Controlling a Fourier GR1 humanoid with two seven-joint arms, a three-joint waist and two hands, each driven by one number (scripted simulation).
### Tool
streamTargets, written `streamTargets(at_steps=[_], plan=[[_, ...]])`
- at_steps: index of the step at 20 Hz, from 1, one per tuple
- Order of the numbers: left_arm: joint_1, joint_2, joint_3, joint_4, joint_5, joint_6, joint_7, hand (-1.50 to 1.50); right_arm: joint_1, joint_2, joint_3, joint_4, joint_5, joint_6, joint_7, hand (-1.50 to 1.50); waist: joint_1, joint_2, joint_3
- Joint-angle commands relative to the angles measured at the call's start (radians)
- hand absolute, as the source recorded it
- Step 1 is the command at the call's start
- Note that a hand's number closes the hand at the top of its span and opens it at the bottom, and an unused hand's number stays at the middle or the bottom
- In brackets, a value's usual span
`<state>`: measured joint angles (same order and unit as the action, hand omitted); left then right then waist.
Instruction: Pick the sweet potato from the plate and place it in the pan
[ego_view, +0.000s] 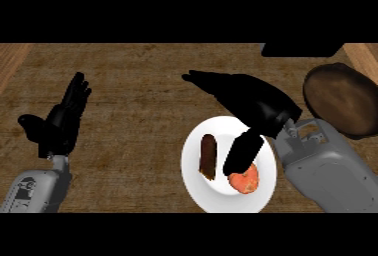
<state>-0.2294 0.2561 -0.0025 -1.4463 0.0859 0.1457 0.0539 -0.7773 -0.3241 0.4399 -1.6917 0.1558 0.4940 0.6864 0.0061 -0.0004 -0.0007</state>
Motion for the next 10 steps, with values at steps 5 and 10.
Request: streamTargets(at_steps=[5, 10], plan=[[0.004, -0.032, 0.008, 0.008, -0.025, 0.006, 0.002, 0.00, 0.052, 0.106, 0.046, 0.031, 0.119, 0.049, 0.073, -1.50, -0.003, 0.000, 0.001], [0.028, 0.012, 0.051, -0.072, 0.004, -0.043, 0.040, 0.00, 0.090, 0.161, 0.040, -0.007, 0.166, 0.068, 0.171, -1.50, -0.003, -0.001, 0.001]])
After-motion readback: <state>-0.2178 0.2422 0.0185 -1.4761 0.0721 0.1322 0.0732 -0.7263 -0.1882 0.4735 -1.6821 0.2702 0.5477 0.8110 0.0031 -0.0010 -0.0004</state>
